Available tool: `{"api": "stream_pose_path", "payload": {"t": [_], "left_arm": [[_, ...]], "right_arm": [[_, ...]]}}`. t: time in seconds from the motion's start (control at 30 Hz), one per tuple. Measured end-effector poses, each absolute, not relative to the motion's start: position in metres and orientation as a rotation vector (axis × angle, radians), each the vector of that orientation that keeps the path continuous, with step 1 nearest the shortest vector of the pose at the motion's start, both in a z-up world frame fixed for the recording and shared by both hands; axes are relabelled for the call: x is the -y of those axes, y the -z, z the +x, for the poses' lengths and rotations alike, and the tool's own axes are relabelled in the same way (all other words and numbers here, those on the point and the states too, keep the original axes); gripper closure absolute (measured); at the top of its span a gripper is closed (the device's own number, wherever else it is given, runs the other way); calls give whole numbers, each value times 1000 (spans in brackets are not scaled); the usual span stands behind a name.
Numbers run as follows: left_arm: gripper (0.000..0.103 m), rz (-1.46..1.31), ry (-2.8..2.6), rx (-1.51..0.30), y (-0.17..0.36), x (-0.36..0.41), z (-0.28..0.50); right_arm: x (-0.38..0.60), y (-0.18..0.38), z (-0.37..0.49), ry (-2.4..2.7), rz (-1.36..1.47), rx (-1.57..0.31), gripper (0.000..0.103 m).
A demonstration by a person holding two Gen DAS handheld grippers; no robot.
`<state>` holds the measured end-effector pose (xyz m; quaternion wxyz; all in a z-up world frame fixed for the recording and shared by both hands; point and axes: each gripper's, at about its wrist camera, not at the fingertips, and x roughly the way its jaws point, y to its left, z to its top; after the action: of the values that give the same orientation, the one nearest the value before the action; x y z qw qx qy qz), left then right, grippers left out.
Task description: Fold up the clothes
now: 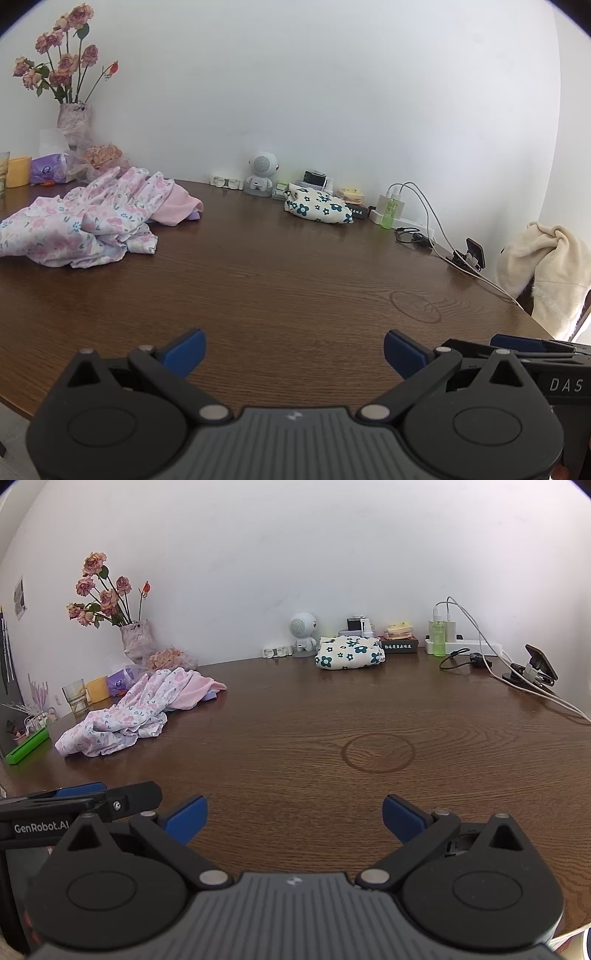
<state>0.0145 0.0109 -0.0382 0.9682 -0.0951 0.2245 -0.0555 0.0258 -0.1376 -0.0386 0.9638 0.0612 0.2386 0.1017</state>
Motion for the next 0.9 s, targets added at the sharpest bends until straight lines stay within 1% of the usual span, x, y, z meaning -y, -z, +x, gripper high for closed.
{"api": "stream_pose_path", "payload": {"t": [0.9], "left_arm": [[0,-176,117,-454,36,-12,15]], "right_arm": [[137,37,24,-207,122,-476,0]]}}
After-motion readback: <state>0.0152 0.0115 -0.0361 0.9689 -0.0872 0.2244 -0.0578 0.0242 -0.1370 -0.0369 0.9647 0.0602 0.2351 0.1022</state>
